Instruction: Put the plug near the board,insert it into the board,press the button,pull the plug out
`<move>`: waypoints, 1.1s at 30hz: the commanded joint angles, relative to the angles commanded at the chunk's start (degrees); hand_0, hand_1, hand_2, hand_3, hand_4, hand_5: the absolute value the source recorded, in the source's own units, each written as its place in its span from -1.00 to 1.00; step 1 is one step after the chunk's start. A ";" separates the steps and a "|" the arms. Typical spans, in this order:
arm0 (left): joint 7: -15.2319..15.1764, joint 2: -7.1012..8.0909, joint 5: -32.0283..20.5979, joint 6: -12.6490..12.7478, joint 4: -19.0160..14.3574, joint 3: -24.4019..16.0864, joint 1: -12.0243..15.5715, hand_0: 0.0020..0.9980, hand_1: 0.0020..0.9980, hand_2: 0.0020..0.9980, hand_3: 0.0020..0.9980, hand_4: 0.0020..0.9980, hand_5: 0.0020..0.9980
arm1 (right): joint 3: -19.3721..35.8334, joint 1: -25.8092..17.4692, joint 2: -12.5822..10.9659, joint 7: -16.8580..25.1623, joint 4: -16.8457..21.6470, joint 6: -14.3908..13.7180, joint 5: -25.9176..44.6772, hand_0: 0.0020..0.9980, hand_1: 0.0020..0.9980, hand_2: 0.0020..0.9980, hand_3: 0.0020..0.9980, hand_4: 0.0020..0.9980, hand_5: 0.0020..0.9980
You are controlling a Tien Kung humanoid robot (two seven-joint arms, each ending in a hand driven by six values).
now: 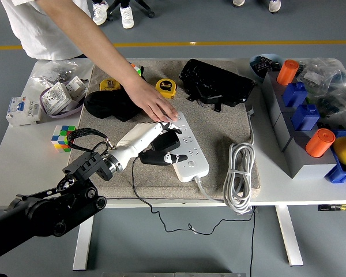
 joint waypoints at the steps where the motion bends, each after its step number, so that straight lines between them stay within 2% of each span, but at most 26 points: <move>1: 0.13 -0.08 -0.05 -0.12 0.14 0.14 -0.13 0.31 0.46 0.48 0.39 0.90 0.33 | 0.02 0.00 -0.01 0.00 0.00 0.00 0.00 0.30 0.34 0.28 0.12 0.99 0.09; 6: -0.96 0.27 -0.38 0.44 -0.31 -0.73 0.64 0.31 0.46 0.48 0.39 0.90 0.33 | 0.28 0.03 0.05 0.07 0.07 -0.03 -0.13 0.30 0.34 0.28 0.12 0.99 0.09; 14: -3.46 2.69 -1.28 2.48 -3.90 -3.12 2.40 0.28 0.44 0.48 0.38 0.90 0.33 | 0.08 -0.16 0.09 0.04 -0.03 -0.02 -0.16 0.30 0.34 0.28 0.12 0.99 0.08; 18: -2.77 3.71 -0.60 2.30 -5.38 -3.28 3.54 0.28 0.44 0.48 0.38 0.90 0.33 | 0.35 -0.13 0.13 0.09 0.03 -0.03 -0.23 0.30 0.34 0.28 0.12 0.99 0.08; 23: -1.96 4.69 0.22 1.80 -5.56 -2.46 4.27 0.29 0.44 0.47 0.37 0.90 0.33 | 0.54 -0.14 0.11 0.15 0.05 -0.06 -0.30 0.30 0.34 0.28 0.12 0.99 0.08; 26: -1.86 4.74 0.37 1.76 -5.19 -1.85 4.15 0.29 0.44 0.47 0.38 0.90 0.33 | 0.39 -0.18 0.11 0.15 -0.02 -0.07 -0.21 0.30 0.34 0.28 0.11 0.99 0.09; 33: -1.95 3.78 0.65 1.87 -3.91 -1.24 3.60 0.29 0.44 0.47 0.38 0.91 0.33 | 0.25 -0.18 0.15 0.18 0.01 -0.05 -0.22 0.30 0.34 0.28 0.11 0.99 0.08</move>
